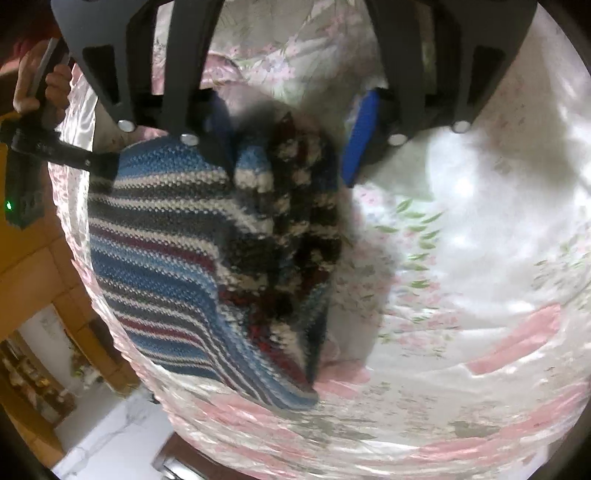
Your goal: Fold small clothes
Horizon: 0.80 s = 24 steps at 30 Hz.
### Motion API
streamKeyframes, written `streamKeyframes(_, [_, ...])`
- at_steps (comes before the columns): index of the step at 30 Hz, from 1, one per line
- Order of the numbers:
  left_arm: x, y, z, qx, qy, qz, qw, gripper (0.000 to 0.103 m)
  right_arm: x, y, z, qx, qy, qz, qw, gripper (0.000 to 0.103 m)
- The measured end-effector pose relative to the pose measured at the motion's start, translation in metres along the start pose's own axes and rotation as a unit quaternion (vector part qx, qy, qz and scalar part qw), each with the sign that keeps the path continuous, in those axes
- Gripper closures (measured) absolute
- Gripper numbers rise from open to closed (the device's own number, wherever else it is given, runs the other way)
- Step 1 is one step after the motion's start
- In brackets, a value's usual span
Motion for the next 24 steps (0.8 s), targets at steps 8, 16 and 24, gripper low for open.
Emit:
streamKeyframes(8, [-0.038, -0.013, -0.038, 0.008, -0.002, 0.047, 0.9989, 0.034, -0.033, 0.018, -0.046, -0.007, -0.033, -0.084, 0.996, 0.039])
streamKeyframes(16, [-0.074, -0.016, -0.068, -0.009, -0.010, 0.071, 0.9974, 0.027, -0.062, 0.045, -0.087, -0.029, -0.055, -0.125, 0.990, 0.021])
streamKeyframes(24, [-0.117, -0.029, -0.092, 0.001, -0.027, 0.091, 0.9955, 0.024, -0.099, 0.078, -0.113, -0.044, -0.094, -0.152, 0.983, 0.008])
Point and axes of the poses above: each gripper's, at about its wrist camera, not at the fingertips, and x roughly the way its jaws point, y to its left, z to its top, the point moved 4 cm from there along x, roughly the way its jaws point, and after that the axes turned 13 degrees about y, right-handed, at the moved point
